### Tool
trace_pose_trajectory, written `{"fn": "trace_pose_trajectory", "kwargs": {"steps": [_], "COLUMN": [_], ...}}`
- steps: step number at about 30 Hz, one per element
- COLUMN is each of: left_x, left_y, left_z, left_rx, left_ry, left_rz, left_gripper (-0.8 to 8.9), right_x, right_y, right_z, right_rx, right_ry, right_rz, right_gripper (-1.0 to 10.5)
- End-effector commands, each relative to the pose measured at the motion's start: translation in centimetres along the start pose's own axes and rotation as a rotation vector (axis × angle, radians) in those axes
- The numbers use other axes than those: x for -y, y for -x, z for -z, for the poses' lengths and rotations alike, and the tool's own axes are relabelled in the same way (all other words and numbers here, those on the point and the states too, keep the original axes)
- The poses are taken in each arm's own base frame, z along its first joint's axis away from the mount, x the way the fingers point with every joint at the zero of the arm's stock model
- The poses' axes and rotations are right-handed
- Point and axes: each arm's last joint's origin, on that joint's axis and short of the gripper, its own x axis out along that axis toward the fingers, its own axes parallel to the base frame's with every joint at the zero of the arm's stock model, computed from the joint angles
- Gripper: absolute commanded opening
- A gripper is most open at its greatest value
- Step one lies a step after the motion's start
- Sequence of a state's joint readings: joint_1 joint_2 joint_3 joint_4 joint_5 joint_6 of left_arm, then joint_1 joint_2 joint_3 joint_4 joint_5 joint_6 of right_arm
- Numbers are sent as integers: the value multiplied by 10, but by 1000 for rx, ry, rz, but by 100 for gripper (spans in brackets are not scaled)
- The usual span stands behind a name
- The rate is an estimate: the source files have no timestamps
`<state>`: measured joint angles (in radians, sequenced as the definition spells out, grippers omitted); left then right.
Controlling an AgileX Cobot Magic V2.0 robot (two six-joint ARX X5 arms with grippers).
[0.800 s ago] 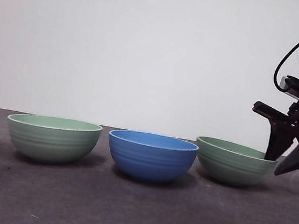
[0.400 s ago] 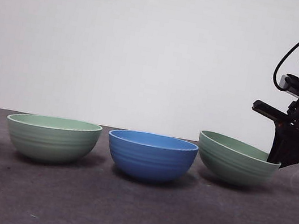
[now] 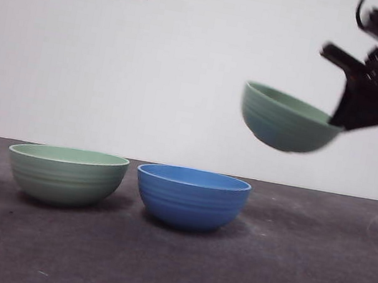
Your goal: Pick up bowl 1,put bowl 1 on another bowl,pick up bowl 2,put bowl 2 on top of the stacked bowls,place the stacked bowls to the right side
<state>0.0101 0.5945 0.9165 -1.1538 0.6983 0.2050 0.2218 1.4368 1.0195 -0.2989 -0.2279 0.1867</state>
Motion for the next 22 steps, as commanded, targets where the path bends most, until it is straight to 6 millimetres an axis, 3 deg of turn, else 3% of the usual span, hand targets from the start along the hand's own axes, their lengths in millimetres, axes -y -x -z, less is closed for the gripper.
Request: {"fn": "trace_pose_trajectory", "kwargs": {"steps": [1,7,11,22], "left_x": [0,0,0,0], "left_y": [0,0,0,0], "left_z": [-1,-1,-1,-1], "left_rx": [7,7,6,7], "left_ry": [-6,-6,-5,11], "left_rz": [3,4,4,3], "left_gripper": [566,566,566,566], "right_x": [-18,-55,-68,-72], "right_y": [-4,-20,-34,-72], "right_z": [4,17,26,34], "right_rx": [-19,-50,-78,-152], "right_ry": [45,139,176,199], "right_rz": [-49,-65,-77,-22], "right_gripper": [-12,-12,-12,-12]}}
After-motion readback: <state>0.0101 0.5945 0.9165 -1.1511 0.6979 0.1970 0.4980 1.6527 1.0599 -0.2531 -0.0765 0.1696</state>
